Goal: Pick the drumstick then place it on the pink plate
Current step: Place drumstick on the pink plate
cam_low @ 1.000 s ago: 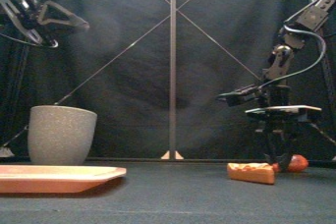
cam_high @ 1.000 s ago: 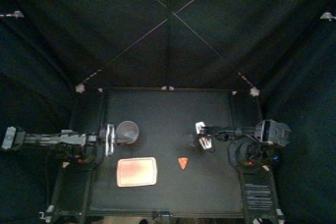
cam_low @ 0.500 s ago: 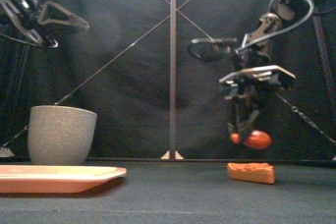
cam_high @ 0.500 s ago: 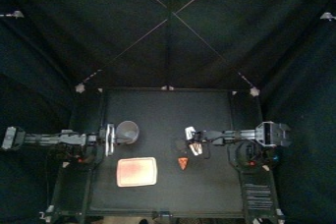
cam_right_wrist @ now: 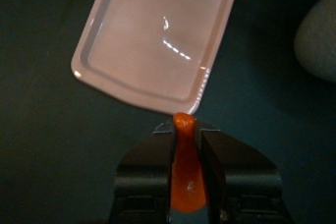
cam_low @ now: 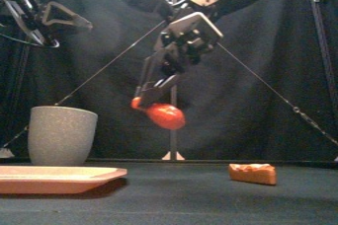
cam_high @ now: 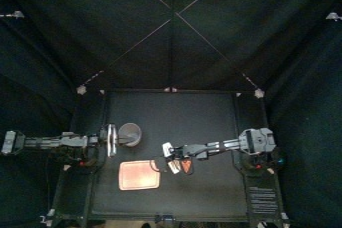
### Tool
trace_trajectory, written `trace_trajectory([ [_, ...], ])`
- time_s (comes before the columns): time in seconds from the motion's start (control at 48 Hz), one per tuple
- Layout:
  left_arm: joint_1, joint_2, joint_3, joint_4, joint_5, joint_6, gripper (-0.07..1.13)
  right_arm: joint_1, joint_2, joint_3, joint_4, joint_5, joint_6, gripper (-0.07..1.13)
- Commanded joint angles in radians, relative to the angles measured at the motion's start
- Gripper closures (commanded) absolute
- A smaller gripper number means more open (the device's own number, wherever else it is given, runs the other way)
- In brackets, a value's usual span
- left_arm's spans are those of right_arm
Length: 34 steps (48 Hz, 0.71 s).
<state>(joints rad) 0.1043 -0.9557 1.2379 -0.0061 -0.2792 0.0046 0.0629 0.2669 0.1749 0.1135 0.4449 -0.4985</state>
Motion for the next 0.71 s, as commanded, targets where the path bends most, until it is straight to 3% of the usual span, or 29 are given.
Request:
trace_trajectory([
  [0.021,0.002,0.005,-0.009,0.000,-0.006,0.000,1.03,0.023,0.058,-0.140,0.015,-0.008,0.003,0.64],
  [0.5,0.002,0.005,0.009,0.000,-0.006,-0.002,1.03,0.072,0.310,-0.480,0.048,0.077,0.005,0.63],
  [0.708,0.003,0.005,0.014,-0.002,-0.005,0.000,1.03,0.067,0.336,-0.525,0.067,0.071,0.005,0.53],
])
